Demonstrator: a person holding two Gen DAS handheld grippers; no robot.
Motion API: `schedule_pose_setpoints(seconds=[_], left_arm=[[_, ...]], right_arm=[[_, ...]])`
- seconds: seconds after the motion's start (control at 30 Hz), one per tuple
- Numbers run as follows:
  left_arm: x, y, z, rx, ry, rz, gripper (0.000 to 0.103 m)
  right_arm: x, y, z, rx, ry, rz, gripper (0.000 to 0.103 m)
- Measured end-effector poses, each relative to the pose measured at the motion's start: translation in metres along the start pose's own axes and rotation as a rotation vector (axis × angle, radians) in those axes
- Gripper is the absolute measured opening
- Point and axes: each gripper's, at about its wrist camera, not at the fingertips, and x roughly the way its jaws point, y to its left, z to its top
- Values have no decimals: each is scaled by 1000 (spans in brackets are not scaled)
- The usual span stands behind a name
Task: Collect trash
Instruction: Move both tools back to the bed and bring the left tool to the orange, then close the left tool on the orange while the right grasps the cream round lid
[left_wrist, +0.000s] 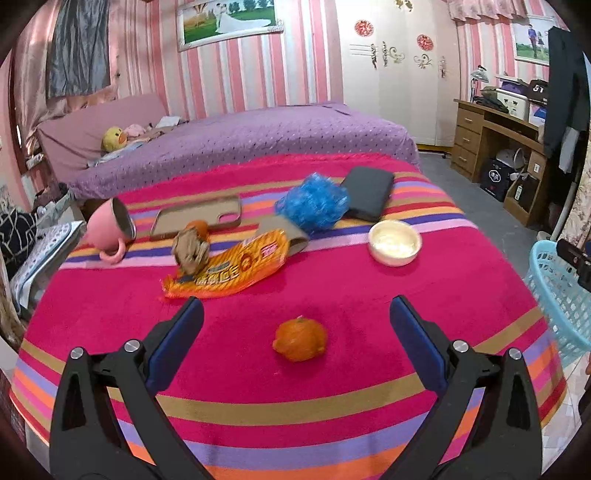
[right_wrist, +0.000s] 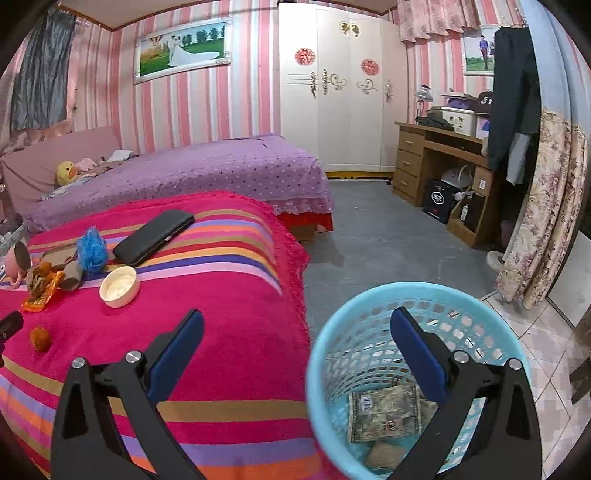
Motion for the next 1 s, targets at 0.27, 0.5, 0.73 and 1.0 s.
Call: schedule_pose_setpoints(seconds=[0.27, 0.5, 0.73, 1.0], left_arm=[[28, 18, -18, -22, 82, 10, 97], [44, 23, -25, -37, 153, -42, 95], [50, 9, -26, 25, 173, -73, 57], [52, 16, -15, 8, 178, -135, 31]], right_arm=[[14, 4, -3, 46, 25, -22, 98], [26, 9, -3, 76, 55, -11, 98], [33, 25, -2, 45, 65, 3, 98], [37, 49, 1, 11, 74, 42, 98]])
